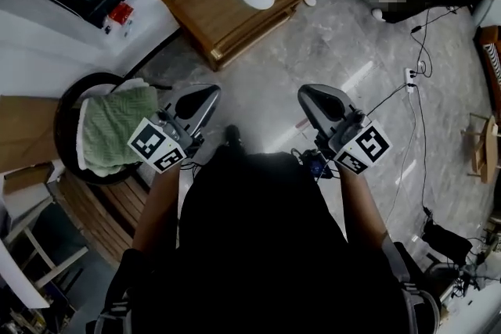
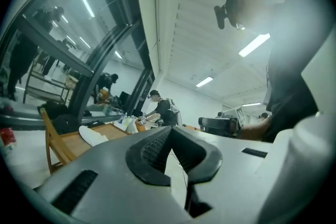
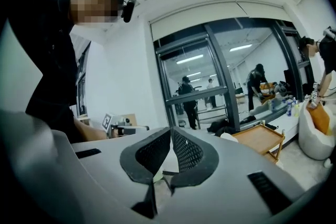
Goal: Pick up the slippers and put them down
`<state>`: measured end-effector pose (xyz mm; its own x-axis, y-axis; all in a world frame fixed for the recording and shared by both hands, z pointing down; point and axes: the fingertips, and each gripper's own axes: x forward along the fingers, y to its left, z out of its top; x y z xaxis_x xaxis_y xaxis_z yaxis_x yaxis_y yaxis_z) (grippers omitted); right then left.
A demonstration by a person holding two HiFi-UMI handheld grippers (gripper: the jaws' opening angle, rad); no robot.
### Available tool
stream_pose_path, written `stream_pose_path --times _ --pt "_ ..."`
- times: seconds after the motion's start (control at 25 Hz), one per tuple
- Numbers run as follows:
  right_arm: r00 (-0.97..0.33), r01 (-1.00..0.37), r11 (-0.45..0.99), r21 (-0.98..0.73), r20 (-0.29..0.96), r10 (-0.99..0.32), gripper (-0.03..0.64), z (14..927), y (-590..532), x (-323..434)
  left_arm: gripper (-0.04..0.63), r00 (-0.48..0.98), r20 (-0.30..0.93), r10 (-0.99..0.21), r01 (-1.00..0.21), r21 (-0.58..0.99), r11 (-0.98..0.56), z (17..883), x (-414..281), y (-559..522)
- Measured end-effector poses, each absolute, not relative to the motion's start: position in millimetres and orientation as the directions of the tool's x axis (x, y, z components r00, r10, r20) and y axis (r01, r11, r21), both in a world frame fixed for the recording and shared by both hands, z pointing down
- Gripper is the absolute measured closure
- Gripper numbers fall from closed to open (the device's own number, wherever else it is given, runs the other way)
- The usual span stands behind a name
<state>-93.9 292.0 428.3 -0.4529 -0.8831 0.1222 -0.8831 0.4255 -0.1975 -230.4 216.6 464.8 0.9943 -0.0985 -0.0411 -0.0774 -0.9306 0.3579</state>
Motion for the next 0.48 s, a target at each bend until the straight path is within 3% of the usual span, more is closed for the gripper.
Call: stream_pose_path --times 0.28,0.48 --pt "-0.402 -0.902 0.364 -0.233 0.143 -0.904 0.591 438.7 251.8 -76.5 0.584 0.996 -0.072 -0.058 -0.025 0.399 -0.917 468.0 -210.3 167.4" --pt "-0.443 -0.885 0.405 -0.232 0.145 -0.885 0.591 452.2 212.0 -60.8 0.584 0.995 -0.084 -0.060 -0.018 0.436 -0.900 473.3 -189.0 139.1"
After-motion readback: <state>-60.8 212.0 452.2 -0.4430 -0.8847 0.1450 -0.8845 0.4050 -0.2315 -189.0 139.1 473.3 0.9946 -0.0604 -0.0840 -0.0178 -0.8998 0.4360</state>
